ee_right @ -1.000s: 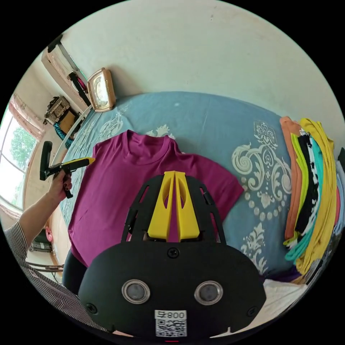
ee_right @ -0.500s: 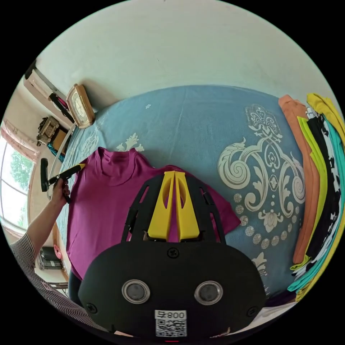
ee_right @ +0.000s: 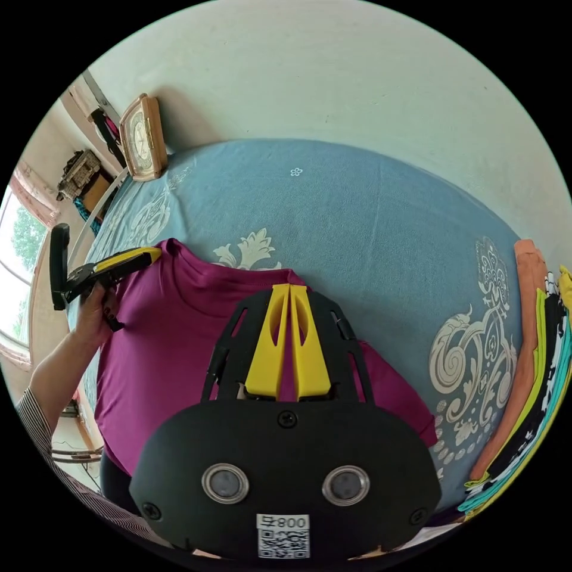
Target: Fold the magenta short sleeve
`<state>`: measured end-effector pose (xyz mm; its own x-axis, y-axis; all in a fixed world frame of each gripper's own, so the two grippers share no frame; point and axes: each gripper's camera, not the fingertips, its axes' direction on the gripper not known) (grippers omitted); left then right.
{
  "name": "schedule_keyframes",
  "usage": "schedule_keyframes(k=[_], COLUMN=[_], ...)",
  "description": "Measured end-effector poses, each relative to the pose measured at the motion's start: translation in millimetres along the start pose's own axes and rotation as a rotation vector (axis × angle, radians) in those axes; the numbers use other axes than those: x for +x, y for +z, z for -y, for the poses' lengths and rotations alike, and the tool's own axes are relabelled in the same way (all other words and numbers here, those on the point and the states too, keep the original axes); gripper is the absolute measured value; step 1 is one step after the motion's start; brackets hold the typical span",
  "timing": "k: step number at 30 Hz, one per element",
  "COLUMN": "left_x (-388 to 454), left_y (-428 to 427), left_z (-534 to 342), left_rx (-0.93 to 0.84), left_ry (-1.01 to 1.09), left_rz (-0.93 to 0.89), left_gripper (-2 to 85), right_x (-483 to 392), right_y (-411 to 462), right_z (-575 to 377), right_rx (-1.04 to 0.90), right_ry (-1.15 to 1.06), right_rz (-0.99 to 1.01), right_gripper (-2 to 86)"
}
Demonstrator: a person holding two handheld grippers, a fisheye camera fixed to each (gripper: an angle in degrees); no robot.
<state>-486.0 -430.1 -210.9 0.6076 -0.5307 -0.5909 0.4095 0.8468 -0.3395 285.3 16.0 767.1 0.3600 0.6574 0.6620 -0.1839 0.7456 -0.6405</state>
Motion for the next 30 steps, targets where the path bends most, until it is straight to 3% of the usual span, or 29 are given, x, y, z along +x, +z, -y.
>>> schedule_keyframes(k=[5,13,19,23,26,30], left_x=[19,26,6,-10,-11,7], left_y=[-1,48,20,35,56,61], left_z=[9,40,25,20,23,33], left_rx=[0.089,-0.021,0.059,-0.017,-0.053,-0.075], left_ry=[0.064,0.059,0.045,0.008,0.004,0.02], left_rz=[-0.075,-0.072,-0.09,-0.015,-0.002,0.04], left_gripper=[0.1,0.1,0.2,0.2,0.2,0.1], right_x=[-4,-32,-17,6,35,55], right_y=[-16,7,-11,-40,-32,-25], right_z=[6,32,33,-3,-14,-9], right_rx=[0.063,-0.016,0.047,0.107,0.027,-0.045], right_ry=[-0.025,-0.125,-0.075,-0.048,0.054,0.1], right_rz=[0.045,0.068,0.138,0.076,-0.028,0.005], right_gripper=[0.0,0.0,0.0,0.0,0.0,0.0])
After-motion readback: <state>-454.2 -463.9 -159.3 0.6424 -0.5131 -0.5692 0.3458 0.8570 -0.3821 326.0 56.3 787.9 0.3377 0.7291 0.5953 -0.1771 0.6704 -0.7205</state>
